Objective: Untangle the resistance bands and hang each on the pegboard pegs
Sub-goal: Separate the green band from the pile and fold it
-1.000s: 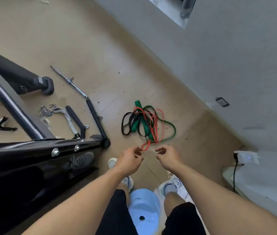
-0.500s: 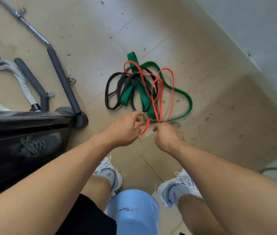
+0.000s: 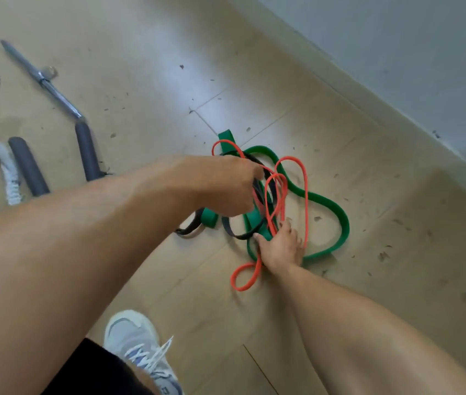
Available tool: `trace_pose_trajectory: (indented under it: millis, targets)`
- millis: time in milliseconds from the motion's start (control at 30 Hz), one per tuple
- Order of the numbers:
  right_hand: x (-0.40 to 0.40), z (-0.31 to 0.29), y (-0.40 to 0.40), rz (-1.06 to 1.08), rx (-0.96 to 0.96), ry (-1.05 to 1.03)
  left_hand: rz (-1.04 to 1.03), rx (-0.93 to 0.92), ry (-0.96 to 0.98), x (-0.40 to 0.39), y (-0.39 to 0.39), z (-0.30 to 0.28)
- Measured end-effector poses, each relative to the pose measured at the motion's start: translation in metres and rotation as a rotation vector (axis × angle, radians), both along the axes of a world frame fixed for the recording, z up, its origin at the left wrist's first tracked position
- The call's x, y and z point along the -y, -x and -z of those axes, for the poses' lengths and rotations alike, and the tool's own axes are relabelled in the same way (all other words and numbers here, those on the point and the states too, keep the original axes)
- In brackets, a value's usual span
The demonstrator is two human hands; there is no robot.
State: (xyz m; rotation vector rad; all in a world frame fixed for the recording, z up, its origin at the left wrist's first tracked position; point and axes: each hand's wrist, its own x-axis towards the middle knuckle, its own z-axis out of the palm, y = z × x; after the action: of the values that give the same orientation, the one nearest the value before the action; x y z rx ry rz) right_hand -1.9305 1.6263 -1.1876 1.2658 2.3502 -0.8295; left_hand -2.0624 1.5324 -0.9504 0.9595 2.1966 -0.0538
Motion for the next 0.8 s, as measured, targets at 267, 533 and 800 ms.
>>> trace_pose_trajectory:
  millis: [267, 533, 800]
  targets:
    - [-0.007, -0.004, 0.003, 0.226, -0.201, 0.246, 0.007, -0.056, -0.134, 0.042, -0.026, -0.041]
    - [-0.011, -0.114, 0.006, 0.128, -0.431, 0.114, -0.027, -0.048, -0.087, 0.073, -0.048, -0.066]
    - [-0.035, -0.282, 0.004, -0.245, -0.596, 0.11, -0.157, -0.016, -0.312, 0.073, -0.066, -0.105]
